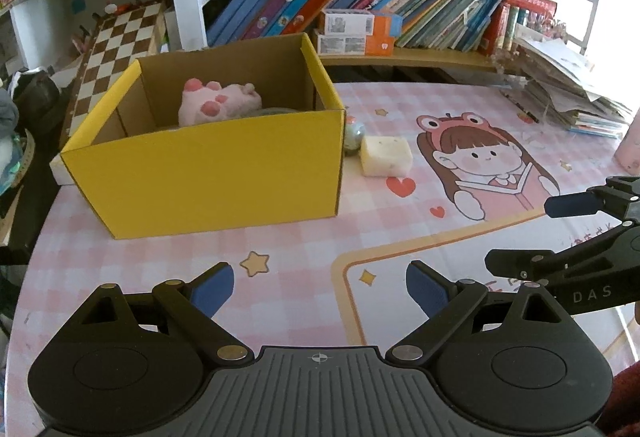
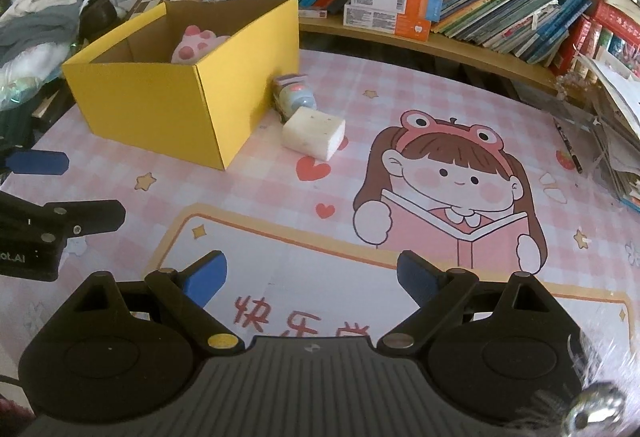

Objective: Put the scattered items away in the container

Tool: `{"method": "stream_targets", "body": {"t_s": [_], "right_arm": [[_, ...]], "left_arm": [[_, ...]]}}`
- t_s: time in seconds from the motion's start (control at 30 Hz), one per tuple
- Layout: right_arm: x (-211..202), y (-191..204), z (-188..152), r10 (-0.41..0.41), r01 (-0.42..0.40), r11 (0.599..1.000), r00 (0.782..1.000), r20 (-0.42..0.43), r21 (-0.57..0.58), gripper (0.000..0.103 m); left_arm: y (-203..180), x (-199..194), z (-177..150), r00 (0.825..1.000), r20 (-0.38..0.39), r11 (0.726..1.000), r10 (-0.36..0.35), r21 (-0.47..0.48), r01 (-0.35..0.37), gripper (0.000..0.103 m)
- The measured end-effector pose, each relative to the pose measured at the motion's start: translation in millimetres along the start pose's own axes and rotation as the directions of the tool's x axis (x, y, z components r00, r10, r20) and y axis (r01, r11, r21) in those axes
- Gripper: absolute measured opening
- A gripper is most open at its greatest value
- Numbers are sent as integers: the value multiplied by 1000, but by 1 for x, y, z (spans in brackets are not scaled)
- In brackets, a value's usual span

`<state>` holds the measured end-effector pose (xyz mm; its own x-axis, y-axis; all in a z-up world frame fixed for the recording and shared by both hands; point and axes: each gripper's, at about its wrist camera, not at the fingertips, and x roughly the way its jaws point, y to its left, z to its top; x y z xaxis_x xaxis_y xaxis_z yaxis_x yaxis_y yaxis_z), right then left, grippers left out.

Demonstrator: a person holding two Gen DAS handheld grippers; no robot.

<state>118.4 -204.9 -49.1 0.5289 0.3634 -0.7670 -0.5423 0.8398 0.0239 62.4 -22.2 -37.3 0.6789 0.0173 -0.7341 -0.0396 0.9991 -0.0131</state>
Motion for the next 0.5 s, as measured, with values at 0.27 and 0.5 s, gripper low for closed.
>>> {"method": "stream_targets", "body": {"t_s": [0.27,0.5], "right_arm": [[1,-15,-2,23,-23,1000,1000,4,-6,92],[3,-28,-6,38,-38,999,999,3,2,92]], "left_arm": [[-19,3,2,1000,-11,1000,15,8,-15,95],[-33,8,4,999,-23,1000,23,18,-22,95]]}}
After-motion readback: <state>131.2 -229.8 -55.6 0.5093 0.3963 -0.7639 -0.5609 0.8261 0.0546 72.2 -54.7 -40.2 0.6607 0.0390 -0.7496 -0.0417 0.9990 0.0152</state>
